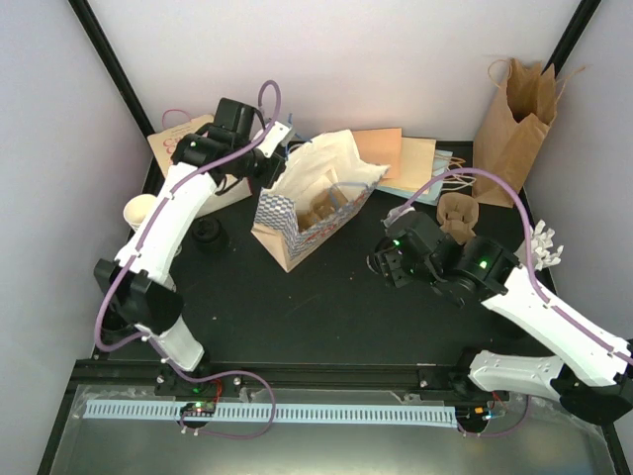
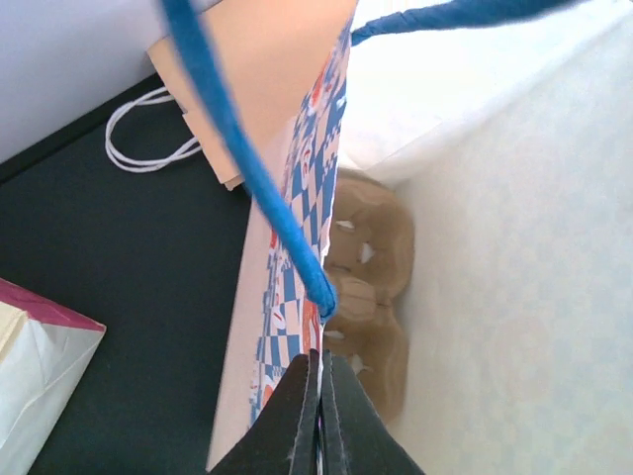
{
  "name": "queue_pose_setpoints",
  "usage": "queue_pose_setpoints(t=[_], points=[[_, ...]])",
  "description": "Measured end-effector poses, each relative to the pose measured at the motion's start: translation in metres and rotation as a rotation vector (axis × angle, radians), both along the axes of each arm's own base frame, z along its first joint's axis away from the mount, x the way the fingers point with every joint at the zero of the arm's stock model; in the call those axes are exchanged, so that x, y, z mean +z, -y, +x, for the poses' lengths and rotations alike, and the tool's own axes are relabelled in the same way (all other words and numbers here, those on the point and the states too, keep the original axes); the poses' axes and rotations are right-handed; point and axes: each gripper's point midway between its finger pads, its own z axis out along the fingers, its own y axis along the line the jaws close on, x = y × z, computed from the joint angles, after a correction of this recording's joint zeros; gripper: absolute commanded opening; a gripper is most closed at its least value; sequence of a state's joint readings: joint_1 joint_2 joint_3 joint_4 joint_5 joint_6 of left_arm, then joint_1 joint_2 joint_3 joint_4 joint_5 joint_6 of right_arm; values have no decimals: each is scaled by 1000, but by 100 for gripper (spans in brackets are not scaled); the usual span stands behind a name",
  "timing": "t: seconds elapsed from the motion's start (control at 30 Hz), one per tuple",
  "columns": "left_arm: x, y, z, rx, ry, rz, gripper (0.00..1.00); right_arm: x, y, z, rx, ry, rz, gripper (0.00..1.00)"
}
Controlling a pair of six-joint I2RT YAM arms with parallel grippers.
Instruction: Pack the takeout coffee
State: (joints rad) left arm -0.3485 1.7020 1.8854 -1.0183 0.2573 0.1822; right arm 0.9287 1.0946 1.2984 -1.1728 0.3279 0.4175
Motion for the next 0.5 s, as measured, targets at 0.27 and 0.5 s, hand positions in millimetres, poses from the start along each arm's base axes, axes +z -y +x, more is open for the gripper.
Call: queue_pose_setpoints(t=[0.27,0.5], points=[[26,6,-42,-28,129,53,1,43,12,4,-26,94,27,71],[15,10,-71,-56,199,116,2,72,30,6,-68,165,11,68]])
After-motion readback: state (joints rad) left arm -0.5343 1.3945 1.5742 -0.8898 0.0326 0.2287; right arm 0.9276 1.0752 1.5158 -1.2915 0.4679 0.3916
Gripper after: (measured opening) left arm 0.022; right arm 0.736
